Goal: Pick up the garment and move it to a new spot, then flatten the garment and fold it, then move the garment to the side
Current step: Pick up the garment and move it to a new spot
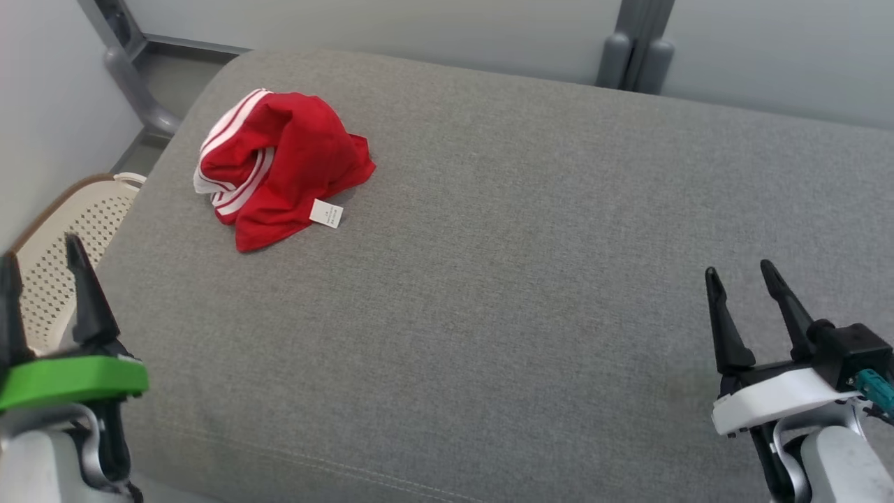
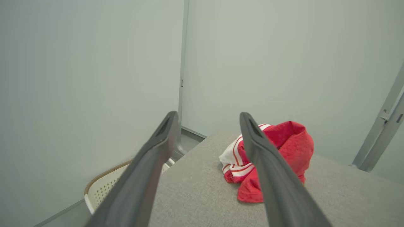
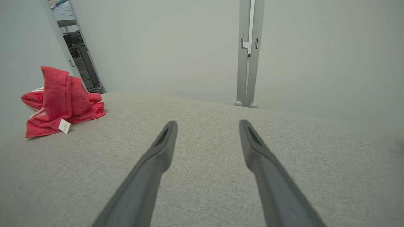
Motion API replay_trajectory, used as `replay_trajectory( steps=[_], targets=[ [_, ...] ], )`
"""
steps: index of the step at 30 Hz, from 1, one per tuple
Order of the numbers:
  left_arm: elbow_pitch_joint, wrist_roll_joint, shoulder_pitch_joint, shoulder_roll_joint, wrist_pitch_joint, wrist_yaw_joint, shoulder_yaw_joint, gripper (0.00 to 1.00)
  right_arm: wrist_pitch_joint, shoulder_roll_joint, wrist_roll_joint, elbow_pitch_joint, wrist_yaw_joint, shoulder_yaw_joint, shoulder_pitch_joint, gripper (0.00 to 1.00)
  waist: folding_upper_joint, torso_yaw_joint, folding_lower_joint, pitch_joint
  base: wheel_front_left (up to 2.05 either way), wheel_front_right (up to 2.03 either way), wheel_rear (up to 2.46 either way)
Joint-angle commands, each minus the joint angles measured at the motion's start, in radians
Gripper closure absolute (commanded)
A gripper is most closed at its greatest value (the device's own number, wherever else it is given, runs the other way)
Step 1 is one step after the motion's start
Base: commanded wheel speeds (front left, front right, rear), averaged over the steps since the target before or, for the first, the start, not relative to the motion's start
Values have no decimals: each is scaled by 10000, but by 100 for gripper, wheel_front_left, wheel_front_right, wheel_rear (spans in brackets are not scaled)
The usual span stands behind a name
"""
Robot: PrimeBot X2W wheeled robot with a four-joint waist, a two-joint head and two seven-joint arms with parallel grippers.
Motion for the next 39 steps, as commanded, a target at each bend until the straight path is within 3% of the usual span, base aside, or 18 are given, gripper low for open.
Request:
replay_trajectory(
  steps=[1, 9, 18, 25, 39],
  targets=[
    [85, -126, -606, 229, 4, -21, 47, 0, -30, -171, -79, -106, -16, -113, -180, 0, 0, -956, 0, 976, 0, 0, 0],
    [1118, -525, -3134, 1146, 4, -35, 143, 0, 133, -863, -203, -717, -16, -953, 5, 0, 0, -2061, 0, 2264, 0, 0, 0],
    [3020, -1440, -5007, 1907, 262, -35, -115, 0, 439, -1120, -266, -1967, -17, -2020, 387, 0, 0, -2565, 0, 3345, 0, 0, 0],
    [4788, -2332, -5753, 2369, 1511, -36, -666, 0, 627, -1099, -354, -2496, -17, -2120, 398, 0, 0, -2682, 0, 3659, 0, 0, 0],
    [7299, -4660, -6447, 2486, 4298, -37, -1703, 0, 788, -1153, -389, -2612, -17, -2004, 69, 0, 0, -2977, 0, 3912, 0, 0, 0]
  ],
)
